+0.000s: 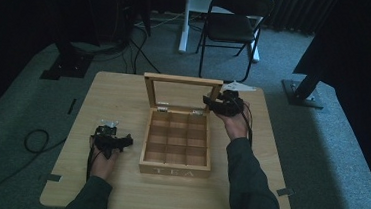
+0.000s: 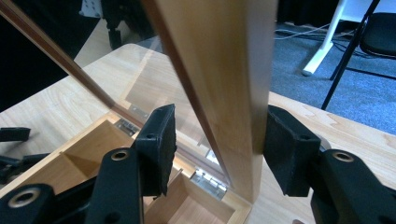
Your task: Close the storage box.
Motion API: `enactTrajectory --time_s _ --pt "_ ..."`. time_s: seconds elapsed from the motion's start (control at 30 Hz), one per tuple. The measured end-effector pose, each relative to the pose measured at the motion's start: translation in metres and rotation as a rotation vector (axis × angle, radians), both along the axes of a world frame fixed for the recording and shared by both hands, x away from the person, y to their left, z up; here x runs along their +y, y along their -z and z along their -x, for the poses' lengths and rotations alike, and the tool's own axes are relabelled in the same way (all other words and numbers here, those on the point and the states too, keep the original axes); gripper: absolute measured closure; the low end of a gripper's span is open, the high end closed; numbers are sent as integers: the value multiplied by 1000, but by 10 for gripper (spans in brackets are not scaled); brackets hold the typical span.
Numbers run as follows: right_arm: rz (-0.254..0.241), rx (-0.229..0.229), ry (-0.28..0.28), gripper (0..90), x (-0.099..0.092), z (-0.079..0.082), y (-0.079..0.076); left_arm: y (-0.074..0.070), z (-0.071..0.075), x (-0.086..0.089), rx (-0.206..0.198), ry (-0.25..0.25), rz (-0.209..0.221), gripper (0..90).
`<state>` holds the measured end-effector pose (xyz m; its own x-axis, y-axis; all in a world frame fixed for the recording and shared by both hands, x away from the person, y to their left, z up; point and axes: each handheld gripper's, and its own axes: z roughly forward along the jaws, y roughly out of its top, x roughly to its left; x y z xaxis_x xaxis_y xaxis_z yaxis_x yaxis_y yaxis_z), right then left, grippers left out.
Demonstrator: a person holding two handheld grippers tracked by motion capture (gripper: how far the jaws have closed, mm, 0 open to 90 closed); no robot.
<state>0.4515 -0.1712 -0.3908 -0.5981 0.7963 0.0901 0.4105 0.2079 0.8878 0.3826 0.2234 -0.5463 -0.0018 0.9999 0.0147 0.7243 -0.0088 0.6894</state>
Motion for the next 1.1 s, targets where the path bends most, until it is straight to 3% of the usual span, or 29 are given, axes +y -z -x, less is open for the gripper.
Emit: enactTrajectory --time_s 0.17,0.3,0.77,1.1 --pt "-19 -9 12 462 -2 11 -4 0 0 0 1 0 2 16" --pt "-79 -21 37 466 -8 22 -18 0 0 0 0 0 2 16" --pt "-53 -16 37 465 -11 42 -44 0 0 0 4 2 3 17" --pt "-8 -2 23 456 -7 58 -44 0 0 0 2 0 2 17"
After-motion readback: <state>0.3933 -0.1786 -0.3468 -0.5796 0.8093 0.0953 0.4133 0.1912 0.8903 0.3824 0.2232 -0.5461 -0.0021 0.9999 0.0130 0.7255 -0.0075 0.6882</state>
